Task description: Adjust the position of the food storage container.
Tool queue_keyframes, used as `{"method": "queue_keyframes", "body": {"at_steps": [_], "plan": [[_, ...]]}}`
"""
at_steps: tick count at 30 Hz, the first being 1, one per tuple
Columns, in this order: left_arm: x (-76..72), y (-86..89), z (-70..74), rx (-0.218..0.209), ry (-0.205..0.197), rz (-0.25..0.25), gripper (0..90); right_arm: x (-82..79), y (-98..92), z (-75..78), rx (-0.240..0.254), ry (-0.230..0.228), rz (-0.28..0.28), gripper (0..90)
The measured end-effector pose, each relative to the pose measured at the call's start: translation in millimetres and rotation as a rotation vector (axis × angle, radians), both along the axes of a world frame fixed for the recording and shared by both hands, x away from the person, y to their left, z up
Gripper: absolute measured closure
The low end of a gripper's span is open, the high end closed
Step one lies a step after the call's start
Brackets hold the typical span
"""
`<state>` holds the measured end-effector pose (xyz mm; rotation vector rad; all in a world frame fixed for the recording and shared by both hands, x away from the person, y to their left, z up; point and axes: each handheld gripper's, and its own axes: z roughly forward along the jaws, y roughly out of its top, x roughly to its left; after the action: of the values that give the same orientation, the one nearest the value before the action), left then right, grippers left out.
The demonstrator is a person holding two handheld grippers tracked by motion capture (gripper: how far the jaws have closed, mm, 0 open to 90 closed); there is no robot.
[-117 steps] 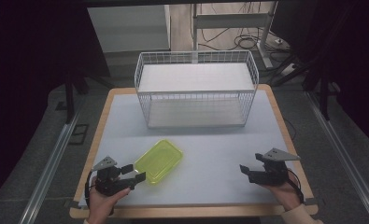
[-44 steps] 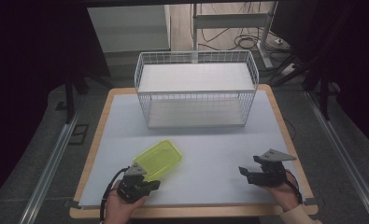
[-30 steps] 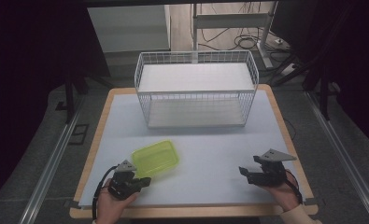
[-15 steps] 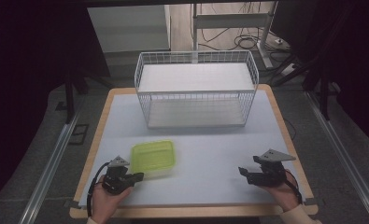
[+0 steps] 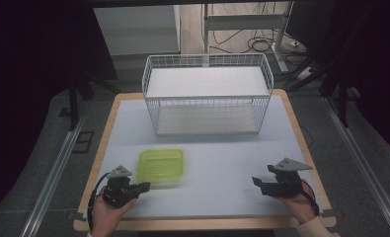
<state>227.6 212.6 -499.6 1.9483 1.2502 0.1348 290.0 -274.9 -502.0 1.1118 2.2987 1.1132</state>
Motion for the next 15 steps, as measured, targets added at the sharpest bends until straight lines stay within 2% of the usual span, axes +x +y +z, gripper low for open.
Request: {"method": "queue_keyframes", "body": {"at_steps": [2, 4, 7, 12, 13, 14, 15], "plan": [[-0.1, 10.0, 10.8, -0.014, -0.027, 0.031, 90.0, 0.1, 0.2, -0.1, 0.002, 0.0, -0.001, 24.3], [1.0, 14.5, 12.9, -0.022, -0.033, 0.046, 90.0, -0.1, 0.5, -0.2, 0.0, -0.001, -0.001, 24.3], [8.5, 33.1, 16.5, -0.039, -0.042, 0.105, 90.0, 0.0, 0.8, -0.3, -0.001, -0.002, -0.002, 24.3], [21.9, 46.9, 16.9, -0.035, -0.04, 0.146, 90.0, 0.2, 1.3, -0.3, 0.001, -0.001, -0.006, 24.3], [30.5, 53.9, 13.0, -0.023, -0.029, 0.172, 90.0, 0.2, 1.6, -0.2, 0.0, -0.001, -0.006, 24.3], [30.5, 53.9, 13.0, -0.023, -0.029, 0.172, 90.0, 0.2, 1.6, -0.2, 0.0, -0.001, -0.006, 24.3], [37.0, 58.9, 9.0, -0.028, -0.014, 0.182, 90.0, 0.2, 1.7, -0.3, -0.001, -0.001, -0.006, 24.3]]}}
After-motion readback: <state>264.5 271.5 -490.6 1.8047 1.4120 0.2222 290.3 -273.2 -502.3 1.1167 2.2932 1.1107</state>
